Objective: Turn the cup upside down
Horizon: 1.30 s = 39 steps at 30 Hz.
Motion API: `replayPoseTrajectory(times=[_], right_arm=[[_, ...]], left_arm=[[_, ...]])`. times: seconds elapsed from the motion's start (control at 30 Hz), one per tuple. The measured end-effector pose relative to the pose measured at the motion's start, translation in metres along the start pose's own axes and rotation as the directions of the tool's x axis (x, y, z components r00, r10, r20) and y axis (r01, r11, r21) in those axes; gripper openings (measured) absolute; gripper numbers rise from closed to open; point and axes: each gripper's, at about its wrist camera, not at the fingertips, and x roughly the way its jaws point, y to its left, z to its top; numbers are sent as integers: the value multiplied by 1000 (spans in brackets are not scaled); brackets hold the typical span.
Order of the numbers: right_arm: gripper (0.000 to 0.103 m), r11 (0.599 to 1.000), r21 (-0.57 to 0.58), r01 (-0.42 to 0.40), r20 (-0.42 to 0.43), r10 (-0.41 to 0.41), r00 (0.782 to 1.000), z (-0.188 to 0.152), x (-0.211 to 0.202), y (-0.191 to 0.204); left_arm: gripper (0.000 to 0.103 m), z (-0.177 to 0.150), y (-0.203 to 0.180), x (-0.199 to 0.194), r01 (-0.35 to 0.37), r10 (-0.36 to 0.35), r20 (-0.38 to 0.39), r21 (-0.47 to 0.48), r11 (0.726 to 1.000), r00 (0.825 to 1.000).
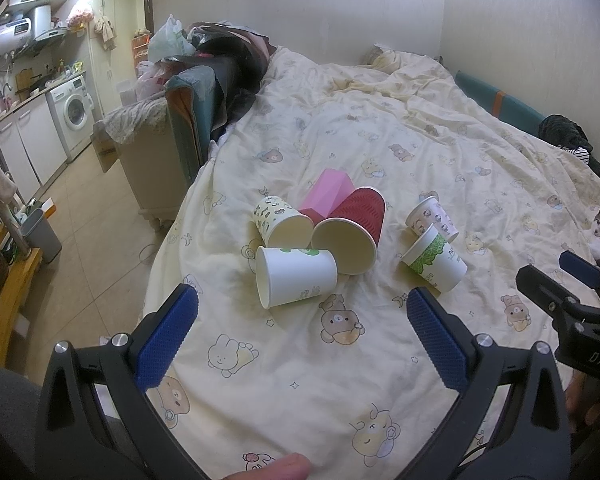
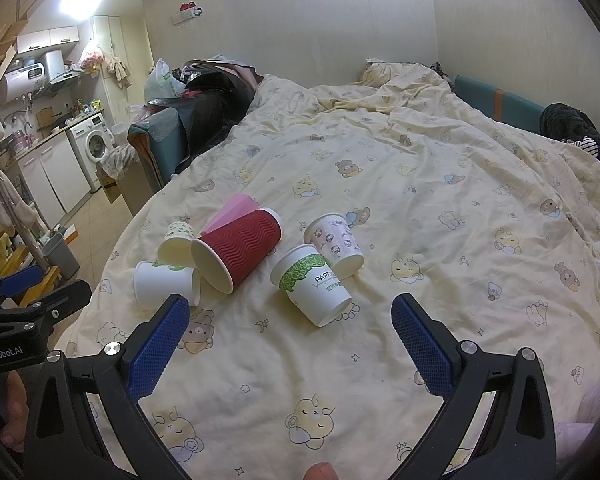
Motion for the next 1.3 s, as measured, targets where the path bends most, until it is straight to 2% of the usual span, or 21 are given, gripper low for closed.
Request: replayPoseTrajectory(times=[1.3], right_arm=[[103, 1000, -8, 2, 4, -2, 1000, 2, -4, 1]], left_arm=[[103, -7, 3, 3, 0, 0, -4, 5, 1000, 1000]])
